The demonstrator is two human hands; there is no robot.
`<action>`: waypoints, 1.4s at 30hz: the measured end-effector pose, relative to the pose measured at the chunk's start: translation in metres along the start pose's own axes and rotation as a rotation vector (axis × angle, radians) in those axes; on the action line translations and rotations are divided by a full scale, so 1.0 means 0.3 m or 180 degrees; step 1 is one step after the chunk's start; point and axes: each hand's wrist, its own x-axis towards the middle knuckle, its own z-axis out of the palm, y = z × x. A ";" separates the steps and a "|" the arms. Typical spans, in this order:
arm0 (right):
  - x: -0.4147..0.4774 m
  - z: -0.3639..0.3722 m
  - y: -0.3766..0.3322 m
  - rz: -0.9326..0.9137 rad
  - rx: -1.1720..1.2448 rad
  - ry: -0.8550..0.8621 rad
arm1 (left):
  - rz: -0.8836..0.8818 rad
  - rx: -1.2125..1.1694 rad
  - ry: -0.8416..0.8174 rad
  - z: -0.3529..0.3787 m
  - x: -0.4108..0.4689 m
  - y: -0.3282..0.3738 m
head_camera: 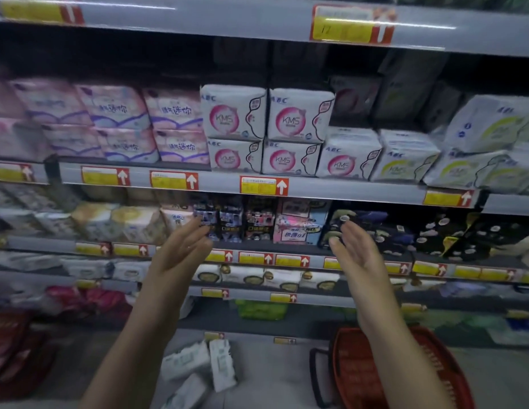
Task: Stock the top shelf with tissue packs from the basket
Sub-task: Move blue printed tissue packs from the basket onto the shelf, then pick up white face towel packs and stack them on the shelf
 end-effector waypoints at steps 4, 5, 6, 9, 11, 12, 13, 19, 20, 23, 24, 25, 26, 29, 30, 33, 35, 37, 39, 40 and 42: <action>-0.028 0.079 0.040 0.0058 -0.0013 0.0043 | -0.0112 0.0008 -0.0005 -0.090 0.007 -0.036; -0.031 0.101 0.050 0.0064 -0.0036 0.0067 | -0.0129 0.0011 -0.0016 -0.112 0.012 -0.046; -0.034 0.122 0.061 0.0075 -0.0061 0.0099 | -0.0155 0.0012 -0.0023 -0.135 0.016 -0.059; -0.039 0.181 0.094 0.0101 -0.0123 0.0201 | -0.0282 0.0050 0.0038 -0.205 0.018 -0.110; -0.044 0.215 0.120 0.0155 -0.0154 0.0212 | -0.0404 0.0076 0.0017 -0.250 0.009 -0.152; -0.048 0.232 0.134 0.0187 -0.0170 0.0199 | -0.0456 0.0068 0.0009 -0.270 0.005 -0.171; -0.052 0.251 0.149 0.0212 -0.0192 0.0187 | -0.0504 0.0070 0.0015 -0.290 0.004 -0.189; -0.045 0.345 0.233 0.0386 -0.0273 0.0007 | -0.0717 0.0088 0.0123 -0.365 0.025 -0.282; -0.039 0.353 0.246 0.0382 -0.0291 -0.0006 | -0.0723 0.0100 0.0121 -0.372 0.029 -0.293; -0.027 0.374 0.305 0.0439 -0.0315 -0.0075 | -0.0804 0.0085 0.0189 -0.382 0.045 -0.348; -0.026 0.381 0.331 0.0480 -0.0330 -0.0098 | -0.0866 0.0067 0.0216 -0.381 0.051 -0.375; -0.026 0.389 0.360 0.0520 -0.0339 -0.0113 | -0.0923 0.0076 0.0230 -0.381 0.053 -0.406; -0.024 0.398 0.392 0.0554 -0.0342 -0.0124 | -0.0966 0.0089 0.0230 -0.381 0.057 -0.445; -0.023 0.415 0.498 0.0693 -0.0392 -0.0220 | -0.1162 0.0069 0.0282 -0.381 0.053 -0.575; -0.022 0.414 0.532 0.0744 -0.0421 -0.0241 | -0.1231 0.0070 0.0311 -0.381 0.052 -0.616; -0.024 0.428 0.628 0.0905 -0.0434 -0.0225 | -0.1398 -0.0003 0.0414 -0.386 0.063 -0.709; -0.029 0.439 0.691 0.0985 -0.0419 -0.0183 | -0.1431 -0.0045 0.0494 -0.387 0.072 -0.756; -0.034 0.450 0.755 0.1072 -0.0452 -0.0173 | -0.1473 -0.0017 0.0588 -0.388 0.077 -0.808; -0.037 0.459 0.828 0.1166 -0.0505 -0.0211 | -0.1570 -0.0018 0.0680 -0.392 0.078 -0.875; -0.039 0.462 0.868 0.1216 -0.0506 -0.0217 | -0.1635 -0.0023 0.0706 -0.395 0.078 -0.915; -0.042 0.469 0.949 0.1319 -0.0532 -0.0218 | -0.1739 -0.0044 0.0749 -0.396 0.082 -0.980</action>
